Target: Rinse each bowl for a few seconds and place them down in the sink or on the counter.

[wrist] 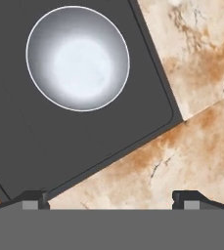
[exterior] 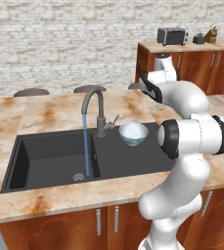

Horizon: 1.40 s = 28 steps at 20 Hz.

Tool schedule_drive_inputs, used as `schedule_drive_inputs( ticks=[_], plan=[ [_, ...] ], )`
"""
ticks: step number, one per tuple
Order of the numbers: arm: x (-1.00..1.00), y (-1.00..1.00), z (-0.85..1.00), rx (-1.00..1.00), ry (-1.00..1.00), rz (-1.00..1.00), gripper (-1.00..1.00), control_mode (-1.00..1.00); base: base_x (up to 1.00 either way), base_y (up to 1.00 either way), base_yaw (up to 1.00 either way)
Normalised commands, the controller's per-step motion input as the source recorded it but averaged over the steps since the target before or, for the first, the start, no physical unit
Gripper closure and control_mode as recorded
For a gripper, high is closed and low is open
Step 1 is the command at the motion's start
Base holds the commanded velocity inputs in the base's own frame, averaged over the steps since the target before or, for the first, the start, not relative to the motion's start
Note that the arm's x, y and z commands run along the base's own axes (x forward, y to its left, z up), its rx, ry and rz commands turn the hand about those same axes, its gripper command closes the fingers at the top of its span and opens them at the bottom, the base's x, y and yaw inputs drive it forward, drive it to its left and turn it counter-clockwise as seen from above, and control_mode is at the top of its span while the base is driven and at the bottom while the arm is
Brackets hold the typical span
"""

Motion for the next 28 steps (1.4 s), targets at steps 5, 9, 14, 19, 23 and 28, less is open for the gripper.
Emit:
schedule_drive_inputs(
  ticks=[5, 9, 14, 19, 23, 28],
  plan=[
    [0.00, -0.58, -0.20, 0.01, 0.00, -0.07, -1.00, -1.00, 0.00, 0.00, 0.00],
    [0.00, -0.62, -0.34, 0.01, 0.01, -0.05, -1.00, -1.00, 0.00, 0.00, 0.00],
    [0.00, -0.62, -0.35, 0.01, 0.01, -0.05, -1.00, -1.00, 0.00, 0.00, 0.00],
    [0.00, -0.58, -0.27, 0.01, 0.01, -0.08, -1.00, -1.00, 0.00, 0.00, 0.00],
    [0.00, -0.48, -0.04, 0.02, 0.02, -0.11, -1.00, -1.00, 0.00, 0.00, 0.00],
    [0.00, -0.42, 0.05, 0.00, 0.02, -0.13, -1.00, -1.00, 0.00, 0.00, 0.00]
  ],
)
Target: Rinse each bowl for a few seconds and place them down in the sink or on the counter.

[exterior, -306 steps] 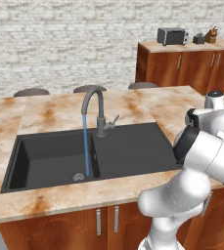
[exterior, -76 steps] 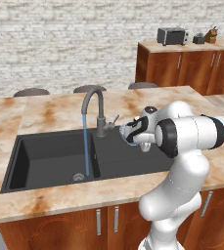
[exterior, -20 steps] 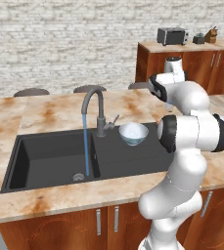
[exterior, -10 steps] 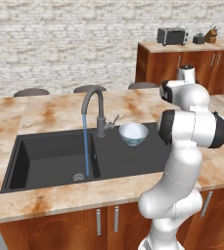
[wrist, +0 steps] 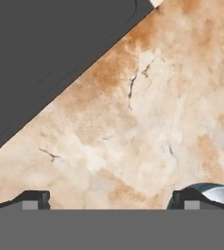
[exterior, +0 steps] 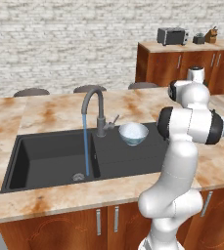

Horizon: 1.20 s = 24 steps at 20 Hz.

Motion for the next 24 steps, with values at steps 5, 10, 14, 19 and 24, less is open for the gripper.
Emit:
schedule_drive_inputs(
  ticks=[5, 10, 14, 19, 24],
  plan=[
    [0.01, -0.41, 0.07, 0.01, 0.02, -0.13, -1.00, -1.00, 0.00, 0.00, 0.00],
    [0.00, -0.46, 0.10, 0.01, 0.03, -0.11, -1.00, -1.00, 0.00, 0.00, 0.00],
    [0.00, -0.46, 0.05, 0.01, 0.02, -0.11, -1.00, -1.00, 0.00, 0.00, 0.00],
    [0.00, -0.50, -0.08, 0.03, 0.04, -0.11, -1.00, -1.00, 0.00, 0.00, 0.00],
    [-0.08, -0.47, -0.18, 0.03, 0.03, -0.09, -1.00, -1.00, 0.00, 0.00, 0.00]
  ],
)
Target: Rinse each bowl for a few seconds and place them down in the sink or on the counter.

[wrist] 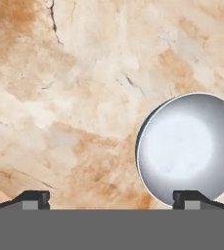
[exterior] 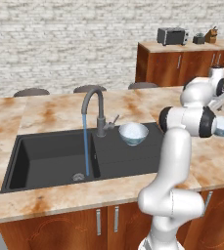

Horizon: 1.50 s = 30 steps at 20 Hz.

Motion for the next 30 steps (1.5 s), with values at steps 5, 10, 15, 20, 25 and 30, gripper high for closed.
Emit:
schedule_drive_inputs(
  ticks=[5, 10, 15, 20, 25, 30],
  plan=[
    [-0.10, -0.31, -0.29, 0.01, 0.00, -0.08, -1.00, -1.00, 0.00, 0.00, 0.00],
    [-0.15, -0.18, -0.36, 0.01, -0.01, -0.07, -1.00, -1.00, 0.00, 0.00, 0.00],
    [-0.05, -0.07, -0.35, 0.01, -0.02, -0.04, -1.00, -1.00, 0.00, 0.00, 0.00],
    [0.00, 0.00, -0.23, 0.02, -0.06, 0.00, -1.00, -1.00, 0.00, 0.00, 0.00],
    [0.03, 0.02, -0.26, 0.01, -0.08, 0.01, -1.00, -1.00, 0.00, 0.00, 0.00],
    [0.12, 0.05, -0.29, -0.02, -0.07, 0.03, -1.00, -1.00, 0.00, 0.00, 0.00]
  ],
)
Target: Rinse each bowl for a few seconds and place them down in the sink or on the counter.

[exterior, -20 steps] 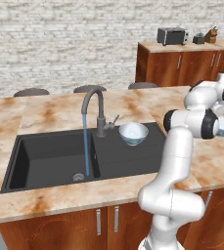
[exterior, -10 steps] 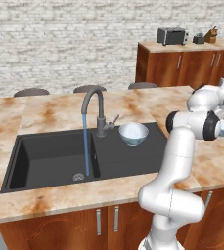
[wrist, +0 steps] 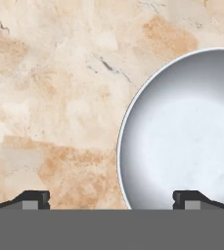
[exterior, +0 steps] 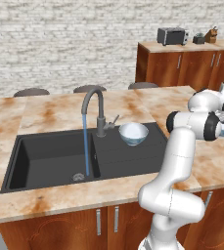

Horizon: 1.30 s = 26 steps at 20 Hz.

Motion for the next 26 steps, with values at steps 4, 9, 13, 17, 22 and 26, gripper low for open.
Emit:
schedule_drive_inputs(
  ticks=[4, 9, 13, 17, 22, 26],
  plan=[
    [0.22, 0.00, -0.18, -0.04, -0.07, 0.04, -1.00, -1.00, 0.00, 0.00, 0.00],
    [0.31, -0.06, -0.14, -0.04, -0.04, 0.04, -1.00, -1.00, 0.00, 0.00, 0.00],
    [0.29, -0.08, -0.18, -0.04, -0.01, 0.02, -1.00, -1.00, 0.00, 0.00, 0.00],
    [0.33, -0.18, -0.13, -0.01, 0.00, 0.01, -1.00, -1.00, 0.00, 0.00, 0.00],
    [0.24, -0.23, -0.12, 0.00, 0.02, 0.00, 1.00, -1.00, 0.00, 0.00, 0.00],
    [0.01, -0.23, -0.02, 0.01, 0.00, 0.00, 1.00, -1.00, 0.00, 0.00, 0.00]
  ],
)
